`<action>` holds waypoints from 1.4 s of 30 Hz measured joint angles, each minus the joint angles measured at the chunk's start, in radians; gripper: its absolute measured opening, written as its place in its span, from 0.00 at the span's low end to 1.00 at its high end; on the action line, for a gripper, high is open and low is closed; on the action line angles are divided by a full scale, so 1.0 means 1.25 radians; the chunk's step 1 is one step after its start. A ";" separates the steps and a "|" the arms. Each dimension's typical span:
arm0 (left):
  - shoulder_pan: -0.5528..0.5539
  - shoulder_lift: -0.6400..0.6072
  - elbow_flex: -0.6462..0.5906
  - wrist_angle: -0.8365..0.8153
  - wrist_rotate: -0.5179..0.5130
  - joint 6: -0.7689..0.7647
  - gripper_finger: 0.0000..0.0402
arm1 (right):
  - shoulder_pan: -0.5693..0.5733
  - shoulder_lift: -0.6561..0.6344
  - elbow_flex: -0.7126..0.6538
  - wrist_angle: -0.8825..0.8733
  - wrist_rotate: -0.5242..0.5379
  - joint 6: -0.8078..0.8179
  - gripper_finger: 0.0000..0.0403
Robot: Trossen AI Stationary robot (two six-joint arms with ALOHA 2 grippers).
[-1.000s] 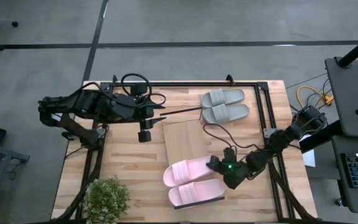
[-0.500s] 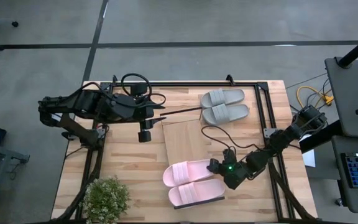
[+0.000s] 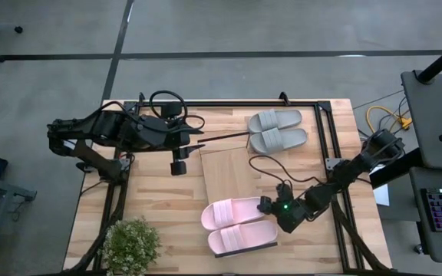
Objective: Pick and place slides into the shelf
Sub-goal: Put the bottom gray slide on the shelf
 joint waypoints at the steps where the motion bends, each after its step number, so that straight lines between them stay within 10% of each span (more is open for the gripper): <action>1: 0.000 0.000 0.000 -0.003 0.000 0.000 0.35 | 0.000 -0.007 0.000 -0.013 -0.002 0.000 0.47; 27: 0.044 0.040 -0.036 -0.003 0.021 -0.019 0.35 | 0.000 -0.270 0.000 -0.313 0.085 -0.060 0.48; 42: 0.242 0.032 -0.181 0.281 0.269 -0.106 0.35 | -0.002 -0.321 0.000 -0.312 0.140 -0.134 0.48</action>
